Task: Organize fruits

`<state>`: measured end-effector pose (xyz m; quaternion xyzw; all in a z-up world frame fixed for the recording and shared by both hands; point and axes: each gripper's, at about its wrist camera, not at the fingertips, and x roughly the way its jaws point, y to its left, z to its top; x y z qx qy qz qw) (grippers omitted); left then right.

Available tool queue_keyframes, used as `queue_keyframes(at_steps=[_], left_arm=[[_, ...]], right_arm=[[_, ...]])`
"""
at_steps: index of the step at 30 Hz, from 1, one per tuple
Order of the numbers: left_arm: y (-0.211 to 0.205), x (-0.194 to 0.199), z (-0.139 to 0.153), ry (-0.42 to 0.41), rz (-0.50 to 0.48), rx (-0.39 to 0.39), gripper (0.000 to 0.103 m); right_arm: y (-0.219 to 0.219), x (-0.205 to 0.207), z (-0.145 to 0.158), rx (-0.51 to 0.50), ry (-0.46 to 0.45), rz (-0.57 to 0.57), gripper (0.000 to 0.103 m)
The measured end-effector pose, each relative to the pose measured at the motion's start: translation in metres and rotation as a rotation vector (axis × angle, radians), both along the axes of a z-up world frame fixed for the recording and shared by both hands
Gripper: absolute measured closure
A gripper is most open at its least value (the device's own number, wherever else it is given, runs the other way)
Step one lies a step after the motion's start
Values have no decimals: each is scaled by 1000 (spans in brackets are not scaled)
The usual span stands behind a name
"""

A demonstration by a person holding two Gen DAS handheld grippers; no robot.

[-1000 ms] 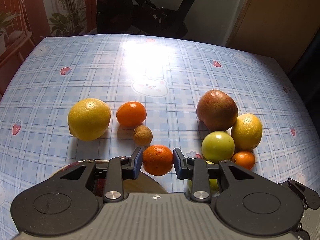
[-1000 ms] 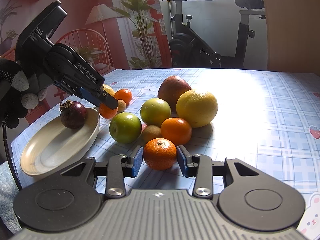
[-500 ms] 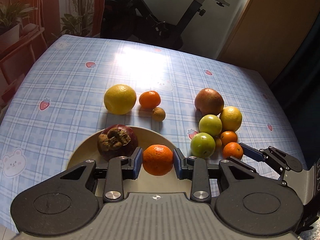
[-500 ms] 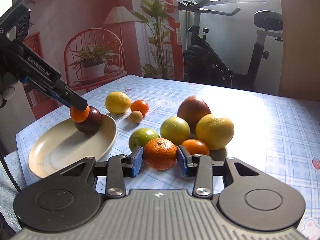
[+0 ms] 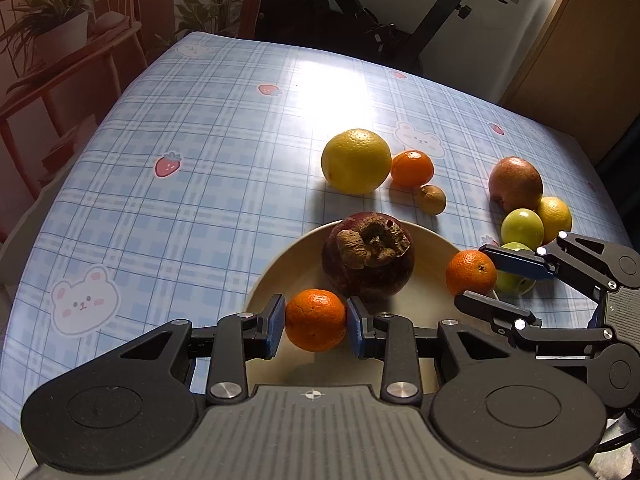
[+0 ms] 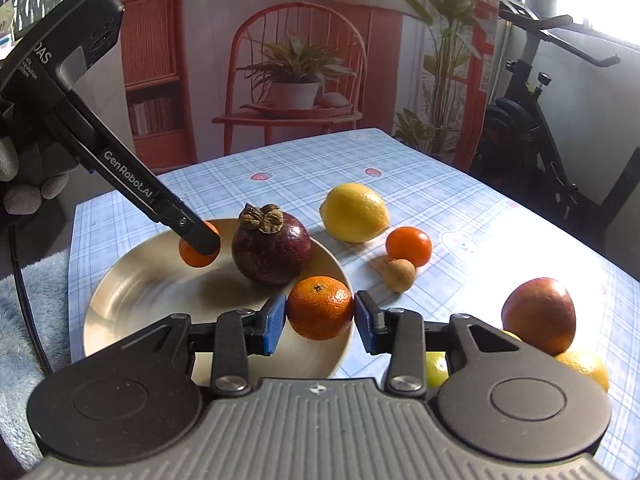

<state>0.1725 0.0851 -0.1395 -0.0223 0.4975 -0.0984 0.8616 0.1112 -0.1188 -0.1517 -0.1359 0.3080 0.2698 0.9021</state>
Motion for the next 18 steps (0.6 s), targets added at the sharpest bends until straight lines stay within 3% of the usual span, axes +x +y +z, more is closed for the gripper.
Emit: queue_keyframes(at_steps=[18], left_arm=[[9, 8, -11, -42, 4, -13, 67]], right_arm=[[22, 24, -19, -101, 2, 57, 62]])
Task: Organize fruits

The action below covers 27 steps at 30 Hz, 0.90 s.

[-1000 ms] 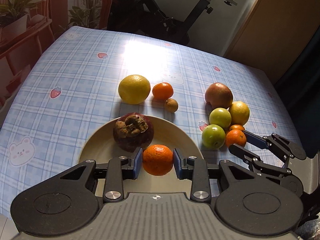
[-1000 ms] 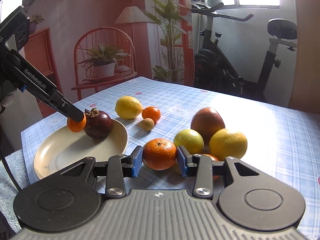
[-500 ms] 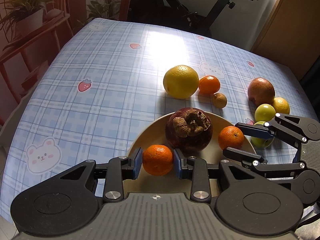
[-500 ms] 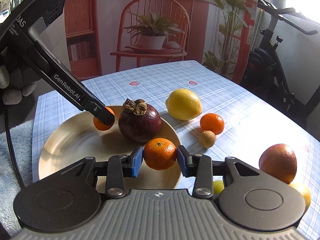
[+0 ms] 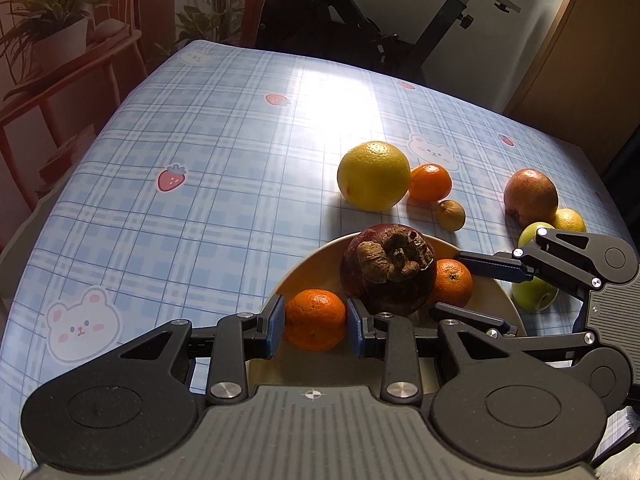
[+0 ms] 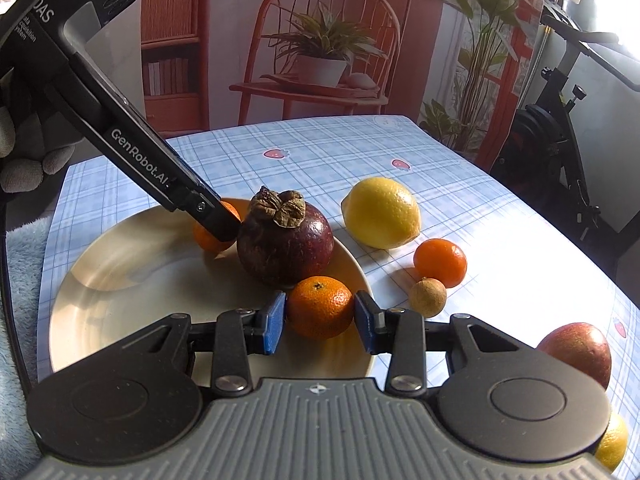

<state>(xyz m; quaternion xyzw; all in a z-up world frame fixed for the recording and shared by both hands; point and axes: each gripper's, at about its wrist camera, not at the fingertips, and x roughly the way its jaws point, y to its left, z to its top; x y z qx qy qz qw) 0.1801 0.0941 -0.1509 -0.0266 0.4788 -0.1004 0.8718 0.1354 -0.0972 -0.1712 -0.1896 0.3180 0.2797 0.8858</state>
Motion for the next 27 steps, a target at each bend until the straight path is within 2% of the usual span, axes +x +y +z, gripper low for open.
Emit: queue_keyframes(at_steps=[7, 14, 22, 27], left_arm=[[9, -3, 10, -5, 44, -60, 60], [5, -11, 38, -96, 57, -73, 60], [-11, -4, 61, -171, 42, -81, 60], [-38, 2, 67, -200, -4, -86, 60]], right_arm=[[2, -5, 4, 8, -6, -10, 61], [-12, -17, 18, 59, -35, -45, 61], [-58, -28, 35, 127, -68, -231, 61], [-97, -37, 45, 168, -86, -364, 61]])
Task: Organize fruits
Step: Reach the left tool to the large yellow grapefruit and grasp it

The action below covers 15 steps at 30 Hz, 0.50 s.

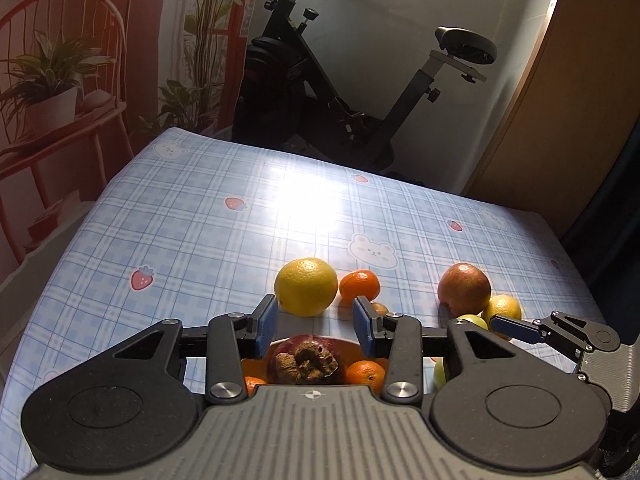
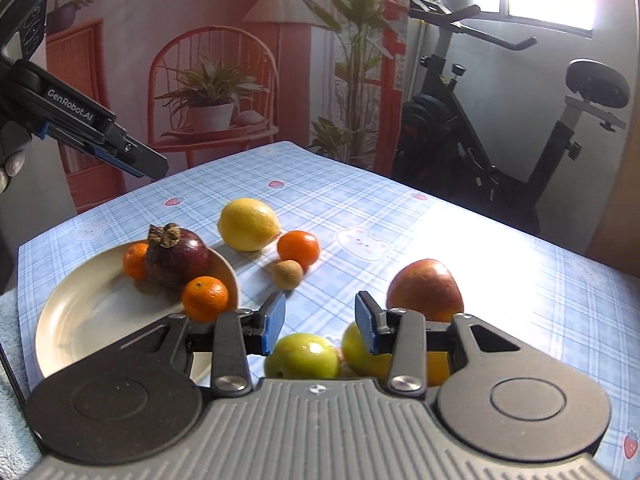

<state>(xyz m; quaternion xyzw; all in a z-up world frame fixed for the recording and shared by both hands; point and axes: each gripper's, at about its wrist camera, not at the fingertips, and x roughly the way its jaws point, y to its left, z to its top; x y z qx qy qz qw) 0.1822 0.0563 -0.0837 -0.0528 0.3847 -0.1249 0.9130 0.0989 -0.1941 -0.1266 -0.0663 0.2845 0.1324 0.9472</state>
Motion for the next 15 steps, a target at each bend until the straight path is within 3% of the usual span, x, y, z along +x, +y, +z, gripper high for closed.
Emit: queue_keyframes(at_steps=[10, 15], left_arm=[[-80, 23, -4, 19, -137, -30, 60], [-129, 42, -20, 110, -200, -72, 60]], right_arm=[[-65, -10, 6, 27, 8, -140, 61], [-81, -8, 0, 51, 43, -160, 46]])
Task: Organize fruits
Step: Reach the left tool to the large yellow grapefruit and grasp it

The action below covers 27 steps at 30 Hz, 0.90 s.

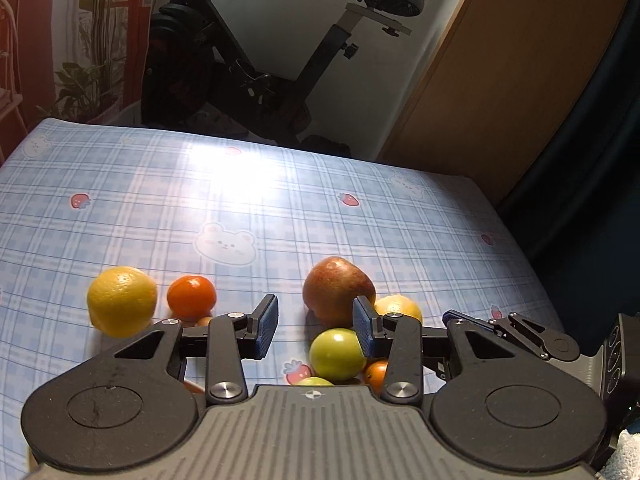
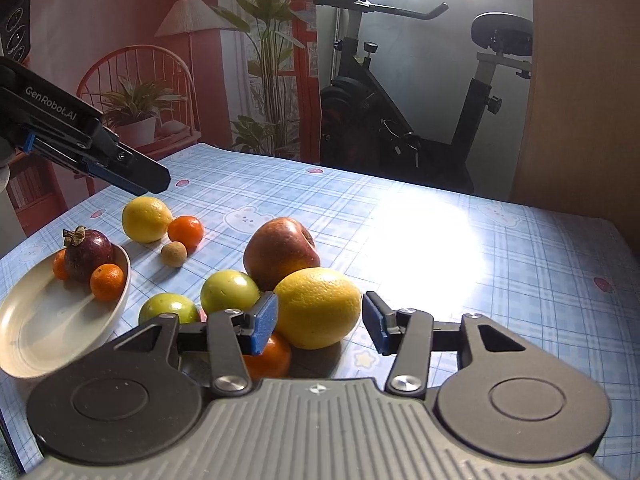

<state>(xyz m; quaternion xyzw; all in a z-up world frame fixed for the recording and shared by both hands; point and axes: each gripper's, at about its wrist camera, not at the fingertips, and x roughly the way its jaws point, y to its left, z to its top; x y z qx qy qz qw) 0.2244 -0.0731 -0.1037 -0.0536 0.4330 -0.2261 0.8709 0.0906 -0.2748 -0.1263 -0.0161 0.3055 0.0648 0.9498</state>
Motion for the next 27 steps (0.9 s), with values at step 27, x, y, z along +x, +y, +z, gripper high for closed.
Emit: queue_keyframes(at_steps=[27], left_arm=[[-97, 36, -46, 169, -130, 44, 60]], right_arm=[[-27, 25, -21, 241, 103, -22, 42]])
